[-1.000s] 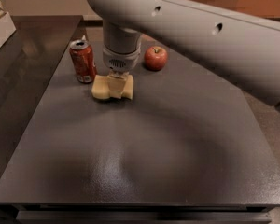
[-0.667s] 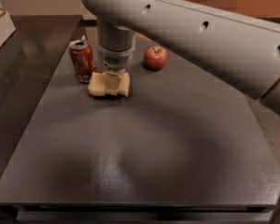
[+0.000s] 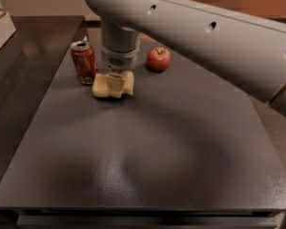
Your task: Move sponge near coke can
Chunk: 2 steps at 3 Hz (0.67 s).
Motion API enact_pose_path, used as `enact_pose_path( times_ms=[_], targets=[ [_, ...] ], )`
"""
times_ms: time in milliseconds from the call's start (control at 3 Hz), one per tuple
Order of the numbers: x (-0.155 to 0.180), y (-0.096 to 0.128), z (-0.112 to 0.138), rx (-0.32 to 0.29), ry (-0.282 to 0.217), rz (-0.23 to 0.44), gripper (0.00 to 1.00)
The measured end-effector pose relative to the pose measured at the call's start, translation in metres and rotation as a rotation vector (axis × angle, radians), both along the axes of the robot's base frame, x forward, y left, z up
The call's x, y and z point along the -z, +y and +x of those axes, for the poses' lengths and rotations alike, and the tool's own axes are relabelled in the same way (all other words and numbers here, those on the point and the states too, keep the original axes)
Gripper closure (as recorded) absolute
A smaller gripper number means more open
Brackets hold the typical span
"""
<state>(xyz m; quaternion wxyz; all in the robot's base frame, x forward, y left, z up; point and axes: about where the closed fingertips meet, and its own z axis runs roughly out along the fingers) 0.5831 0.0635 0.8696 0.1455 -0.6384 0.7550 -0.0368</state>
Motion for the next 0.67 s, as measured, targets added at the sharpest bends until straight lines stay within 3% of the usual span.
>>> enact_pose_path(
  times_ms=[667],
  targets=[
    [0.0,0.0,-0.0002,0.0,-0.001,0.0,0.0]
  ],
)
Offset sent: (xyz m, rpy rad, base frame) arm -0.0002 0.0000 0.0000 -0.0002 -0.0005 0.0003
